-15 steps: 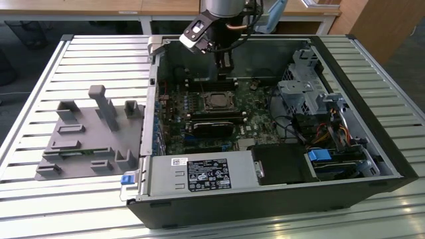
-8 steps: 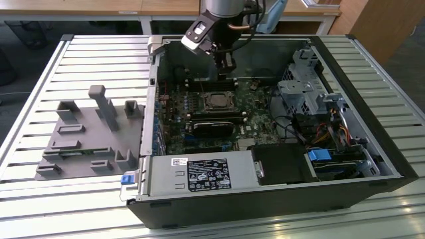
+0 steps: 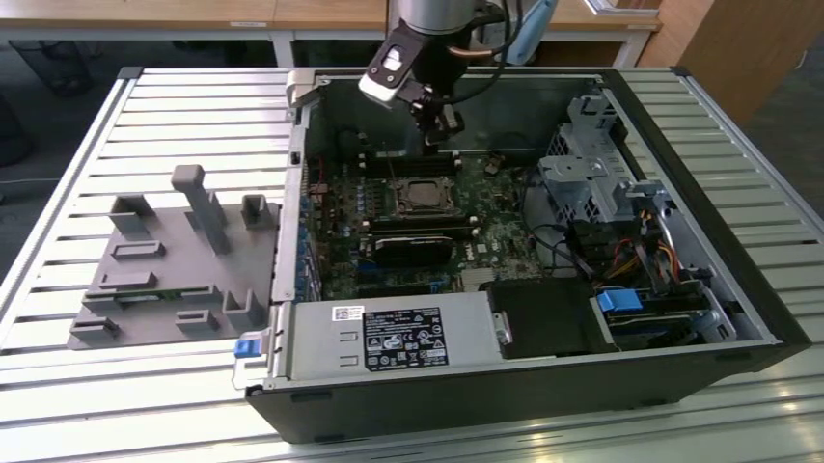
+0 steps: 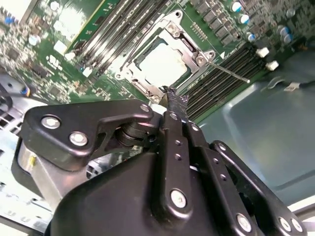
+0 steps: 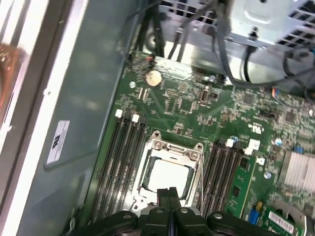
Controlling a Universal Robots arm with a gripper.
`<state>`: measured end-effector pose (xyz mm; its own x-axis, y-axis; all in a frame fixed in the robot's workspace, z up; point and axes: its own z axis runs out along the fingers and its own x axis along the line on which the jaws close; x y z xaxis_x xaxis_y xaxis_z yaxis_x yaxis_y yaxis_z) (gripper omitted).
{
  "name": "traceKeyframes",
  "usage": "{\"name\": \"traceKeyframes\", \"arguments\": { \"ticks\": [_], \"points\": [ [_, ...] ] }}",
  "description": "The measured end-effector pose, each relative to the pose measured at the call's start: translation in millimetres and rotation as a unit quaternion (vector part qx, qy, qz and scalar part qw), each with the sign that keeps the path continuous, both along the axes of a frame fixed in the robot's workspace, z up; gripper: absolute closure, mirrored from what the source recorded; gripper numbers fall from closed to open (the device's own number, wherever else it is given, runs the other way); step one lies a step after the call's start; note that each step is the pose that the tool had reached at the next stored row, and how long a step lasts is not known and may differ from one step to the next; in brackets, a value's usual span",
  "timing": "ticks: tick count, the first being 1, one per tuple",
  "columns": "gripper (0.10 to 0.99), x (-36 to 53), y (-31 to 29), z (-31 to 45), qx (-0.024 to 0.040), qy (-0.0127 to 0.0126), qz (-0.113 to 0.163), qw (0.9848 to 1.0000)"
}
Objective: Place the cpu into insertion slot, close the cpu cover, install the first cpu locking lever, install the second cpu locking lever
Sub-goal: 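Install the first cpu locking lever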
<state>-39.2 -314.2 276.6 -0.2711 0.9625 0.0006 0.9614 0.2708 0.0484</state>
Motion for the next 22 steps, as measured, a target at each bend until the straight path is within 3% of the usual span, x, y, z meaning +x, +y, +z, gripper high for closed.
{"name": "traceKeyframes", "arguments": {
  "ticks": [3, 6, 10, 16, 22],
  "points": [
    [0.980, 0.0, 0.0, 0.0, -0.0019, 0.0000, 0.026, 0.9997],
    [0.980, 0.0, -0.1, 0.0, -0.0090, 0.0008, 0.046, 0.9989],
    [0.980, -0.1, 0.0, 0.1, -0.0095, 0.0008, 0.079, 0.9968],
    [0.980, -0.1, 0.0, 0.0, -0.0095, 0.0004, 0.134, 0.9910],
    [0.980, 0.0, 0.0, 0.0, -0.0095, -0.0001, 0.188, 0.9822]
  ]
}}
